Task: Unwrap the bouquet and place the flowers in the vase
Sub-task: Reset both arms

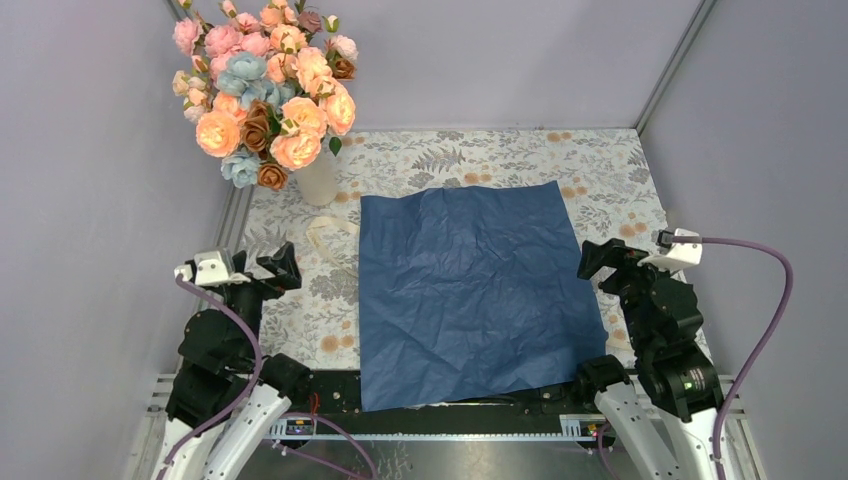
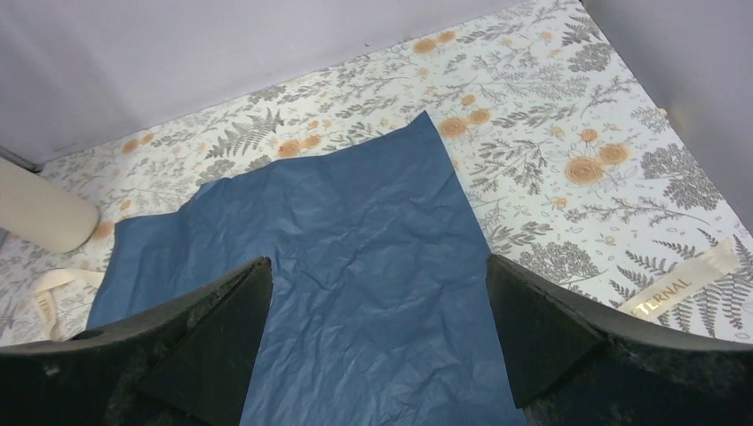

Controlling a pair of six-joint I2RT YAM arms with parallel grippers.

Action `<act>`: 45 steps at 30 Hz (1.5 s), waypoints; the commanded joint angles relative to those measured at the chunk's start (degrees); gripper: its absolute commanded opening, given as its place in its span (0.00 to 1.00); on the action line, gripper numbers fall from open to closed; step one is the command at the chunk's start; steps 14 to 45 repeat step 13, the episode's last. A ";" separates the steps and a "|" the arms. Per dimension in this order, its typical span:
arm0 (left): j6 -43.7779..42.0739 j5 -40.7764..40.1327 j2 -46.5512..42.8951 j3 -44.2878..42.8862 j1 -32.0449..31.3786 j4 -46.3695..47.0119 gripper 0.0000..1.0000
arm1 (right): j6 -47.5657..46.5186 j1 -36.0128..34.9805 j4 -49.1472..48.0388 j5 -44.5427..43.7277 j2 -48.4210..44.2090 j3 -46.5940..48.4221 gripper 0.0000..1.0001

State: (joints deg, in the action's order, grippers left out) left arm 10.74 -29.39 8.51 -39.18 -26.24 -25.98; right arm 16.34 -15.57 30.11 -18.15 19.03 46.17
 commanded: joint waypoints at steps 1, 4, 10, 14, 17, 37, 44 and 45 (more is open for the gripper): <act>-1.38 -1.88 -2.85 0.22 -0.13 -0.48 0.99 | -0.65 0.28 -2.22 -3.88 -1.71 -2.36 0.96; -1.12 -1.69 -3.37 0.16 -0.13 -0.56 0.99 | -0.74 0.28 -2.17 -3.94 -1.48 -2.41 0.96; -1.50 -1.29 -2.87 -0.08 -0.13 -0.73 0.99 | -1.33 0.28 -2.20 -3.98 -1.40 -2.64 0.96; -1.42 -1.43 -2.89 -0.28 -0.13 -0.61 0.99 | -1.46 0.28 -2.24 -4.02 -1.40 -2.58 0.96; -1.42 -1.43 -2.89 -0.28 -0.13 -0.61 0.99 | -1.46 0.28 -2.24 -4.02 -1.40 -2.58 0.96; -1.42 -1.43 -2.89 -0.28 -0.13 -0.61 0.99 | -1.46 0.28 -2.24 -4.02 -1.40 -2.58 0.96; -1.42 -1.43 -2.89 -0.28 -0.13 -0.61 0.99 | -1.46 0.28 -2.24 -4.02 -1.40 -2.58 0.96; -1.42 -1.43 -2.89 -0.28 -0.13 -0.61 0.99 | -1.46 0.28 -2.24 -4.02 -1.40 -2.58 0.96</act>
